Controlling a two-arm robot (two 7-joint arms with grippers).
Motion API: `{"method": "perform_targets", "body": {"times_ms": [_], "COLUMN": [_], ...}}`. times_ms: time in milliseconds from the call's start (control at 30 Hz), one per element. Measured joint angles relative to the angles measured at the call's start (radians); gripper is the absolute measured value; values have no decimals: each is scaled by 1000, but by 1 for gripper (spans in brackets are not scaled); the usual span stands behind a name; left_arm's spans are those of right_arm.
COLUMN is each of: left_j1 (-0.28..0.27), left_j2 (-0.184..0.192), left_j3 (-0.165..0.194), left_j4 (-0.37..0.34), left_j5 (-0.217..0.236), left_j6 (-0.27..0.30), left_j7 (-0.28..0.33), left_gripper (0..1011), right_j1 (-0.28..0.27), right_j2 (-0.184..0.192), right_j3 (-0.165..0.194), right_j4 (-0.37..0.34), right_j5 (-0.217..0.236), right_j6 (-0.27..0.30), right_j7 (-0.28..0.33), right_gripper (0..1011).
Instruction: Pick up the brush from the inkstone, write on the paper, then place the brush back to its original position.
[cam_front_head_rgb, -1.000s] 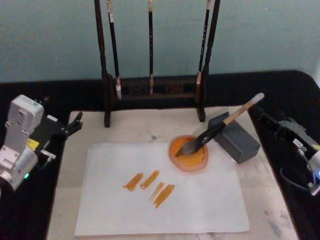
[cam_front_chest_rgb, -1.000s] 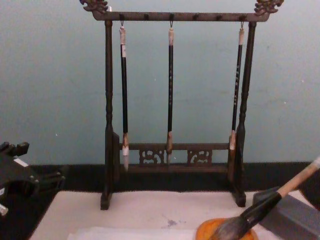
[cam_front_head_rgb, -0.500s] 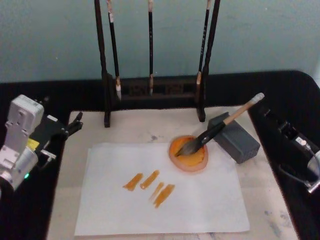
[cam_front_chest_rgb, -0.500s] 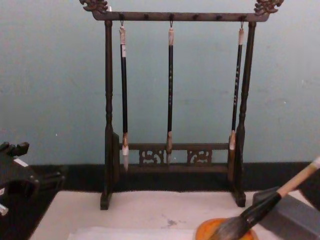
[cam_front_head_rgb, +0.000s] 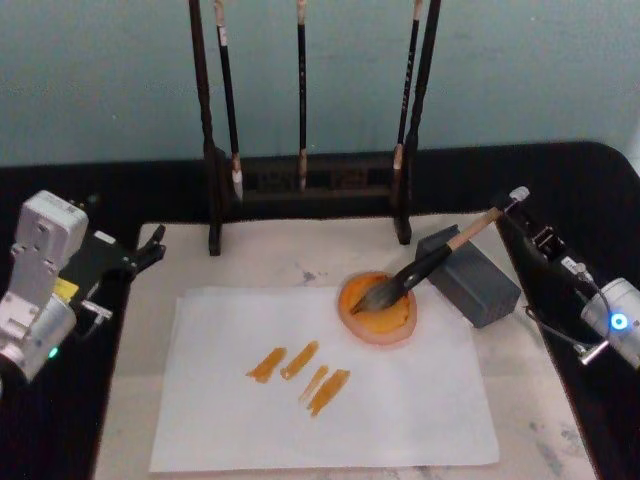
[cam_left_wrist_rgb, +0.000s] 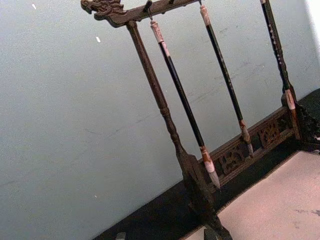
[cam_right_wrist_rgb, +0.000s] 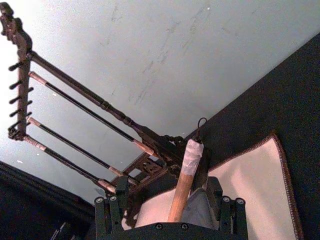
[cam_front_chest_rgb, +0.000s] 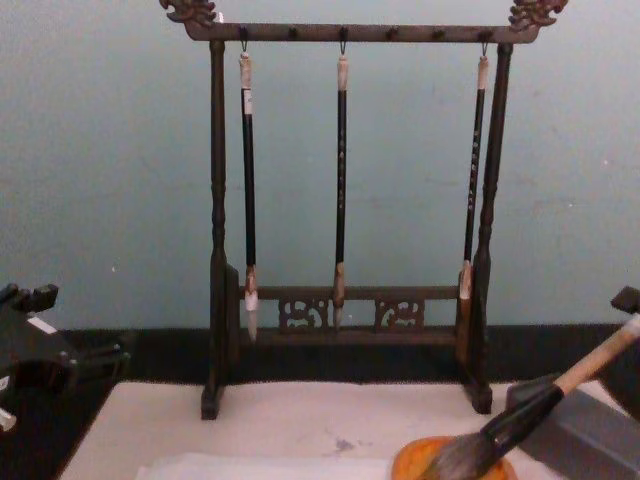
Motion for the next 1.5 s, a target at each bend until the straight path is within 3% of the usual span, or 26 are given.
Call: {"method": "perform_targets", "body": {"times_ms": [833,1333,1500], "left_j1": [0,0,0], "left_j2": [0,0,0], "left_j3": [0,0,0], "left_j4": [0,0,0], "left_j5": [0,0,0], "left_j6": [0,0,0], "left_j7": [0,0,0], "left_gripper": [1010,1010,1010], "right_j1": [174,179,178], "right_j2": [-19,-19,-19], "right_j3": [-96,-100,-99], "right_j4": [216,221,220], "right_j5": [17,16,16], "right_j6": [-24,-27,-27], "right_j7": [9,14,12], "right_gripper": [1000,1001,904]}}
